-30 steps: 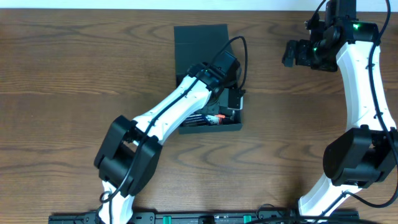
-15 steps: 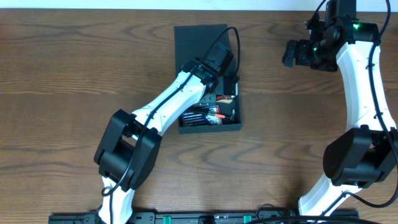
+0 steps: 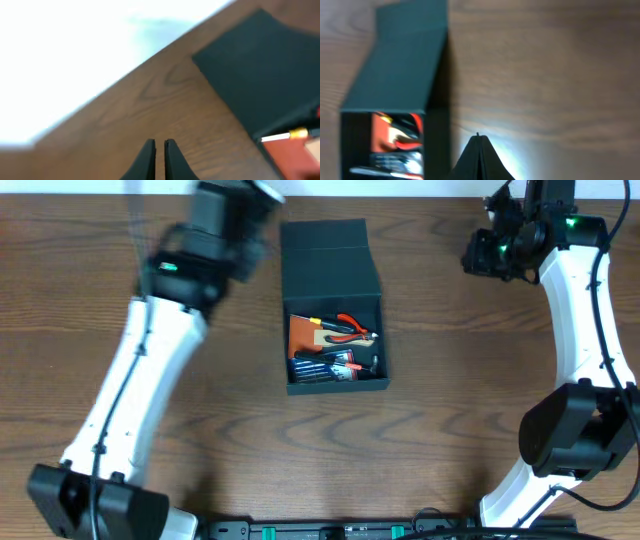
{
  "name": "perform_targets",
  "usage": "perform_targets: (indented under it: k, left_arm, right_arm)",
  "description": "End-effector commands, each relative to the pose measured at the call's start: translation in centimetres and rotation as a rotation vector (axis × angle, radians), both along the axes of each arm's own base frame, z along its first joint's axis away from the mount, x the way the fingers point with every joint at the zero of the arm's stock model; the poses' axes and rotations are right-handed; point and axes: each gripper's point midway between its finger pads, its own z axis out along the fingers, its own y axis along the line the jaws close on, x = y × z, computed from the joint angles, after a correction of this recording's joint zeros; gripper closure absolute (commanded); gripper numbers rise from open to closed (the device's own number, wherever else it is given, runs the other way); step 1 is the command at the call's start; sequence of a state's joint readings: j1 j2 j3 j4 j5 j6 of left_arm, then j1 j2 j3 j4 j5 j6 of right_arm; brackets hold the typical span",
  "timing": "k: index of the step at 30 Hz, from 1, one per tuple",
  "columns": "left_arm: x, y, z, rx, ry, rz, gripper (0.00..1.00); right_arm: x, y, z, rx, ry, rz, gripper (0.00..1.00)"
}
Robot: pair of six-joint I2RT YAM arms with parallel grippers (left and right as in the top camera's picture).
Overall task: Pack container
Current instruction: 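Raise the left gripper out of the box and move both grippers to the lid, then grip the upright lid edges with both grippers and tilt it forward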
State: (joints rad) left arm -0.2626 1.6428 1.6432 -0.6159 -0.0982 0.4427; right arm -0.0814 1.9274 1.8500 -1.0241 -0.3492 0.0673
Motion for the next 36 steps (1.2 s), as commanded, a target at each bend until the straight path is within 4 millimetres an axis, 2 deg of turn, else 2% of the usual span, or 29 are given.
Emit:
perform_targets:
  k: [1, 4, 7, 10, 14, 19, 24, 27, 30, 36]
  left_arm:
    - [1.1, -0.1, -3.8, -0.431, 0.182, -0.004, 0.94]
    - [2.0, -0.4, -5.0, -0.684, 0.264, -0.117, 0.94]
    - [3.8, 0.7, -7.3, -0.853, 0.33, -0.059, 0.94]
    - [5.5, 1.7, -10.1, -0.918, 0.368, 0.029, 0.94]
    - [6.9, 1.4, -13.1, -0.963, 0.401, 0.038, 0.94]
    - [7.4, 1.2, -18.0, -1.03, 0.506, 0.121, 0.94]
    - [6.9, 0.8, -23.0, -1.076, 0.628, 0.22, 0.94]
    - [6.5, 0.0, -24.7, -1.075, 0.668, 0.224, 0.94]
    - [6.3, -1.2, -25.6, -1.068, 0.687, 0.209, 0.94]
    - [6.2, -3.6, -25.7, -1.052, 0.689, 0.155, 0.94]
  right_arm:
    - [1.2, 2.2, -2.4, 0.144, 0.055, -0.02, 0.99]
    - [2.8, 2.4, -4.1, 0.161, 0.054, -0.04, 0.99]
    - [4.3, 3.4, -5.8, 0.191, 0.034, -0.01, 0.99]
    - [5.4, 4.5, -7.4, 0.222, 0.021, 0.03, 0.99]
    - [6.7, 6.3, -9.8, 0.268, -0.002, 0.1, 0.99]
    - [6.9, 8.4, -13.2, 0.327, 0.031, 0.151, 0.99]
    - [6.4, 9.9, -16.7, 0.354, 0.092, 0.173, 0.99]
    - [5.9, 11.1, -18.2, 0.381, 0.121, 0.196, 0.99]
    - [5.8, 12.1, -19.0, 0.387, 0.123, 0.217, 0.99]
    - [5.9, 14.4, -19.1, 0.385, 0.094, 0.267, 0.99]
